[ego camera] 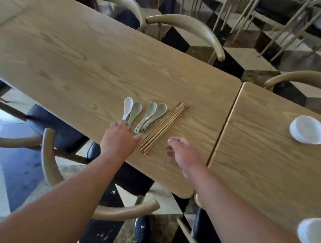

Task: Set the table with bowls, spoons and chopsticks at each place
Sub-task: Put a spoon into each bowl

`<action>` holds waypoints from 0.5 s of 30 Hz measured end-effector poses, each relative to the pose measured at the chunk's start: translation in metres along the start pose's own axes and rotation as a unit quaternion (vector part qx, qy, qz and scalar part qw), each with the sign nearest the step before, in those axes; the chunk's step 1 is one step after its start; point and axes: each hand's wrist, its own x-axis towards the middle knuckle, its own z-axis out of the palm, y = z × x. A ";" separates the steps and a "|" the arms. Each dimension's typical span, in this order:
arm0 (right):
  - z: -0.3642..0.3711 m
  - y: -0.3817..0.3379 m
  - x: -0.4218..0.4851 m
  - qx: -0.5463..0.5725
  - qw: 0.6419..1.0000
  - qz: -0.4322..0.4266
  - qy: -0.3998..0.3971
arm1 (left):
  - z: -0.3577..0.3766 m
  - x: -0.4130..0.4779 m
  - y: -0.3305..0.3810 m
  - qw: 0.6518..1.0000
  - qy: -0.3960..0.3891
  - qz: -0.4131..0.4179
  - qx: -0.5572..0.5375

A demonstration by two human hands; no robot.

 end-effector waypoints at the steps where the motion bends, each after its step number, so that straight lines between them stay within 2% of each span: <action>1: 0.009 -0.001 0.008 0.000 1.000 0.002 0.000 | -0.001 0.010 -0.002 1.000 0.007 -0.010 0.003; 7: 0.047 -0.021 0.034 -0.015 1.000 -0.014 0.008 | 0.002 0.062 0.005 0.998 -0.027 -0.059 0.023; 15: 0.053 -0.037 0.050 -0.024 0.998 -0.005 0.066 | 0.019 0.088 0.019 0.996 -0.061 -0.043 0.043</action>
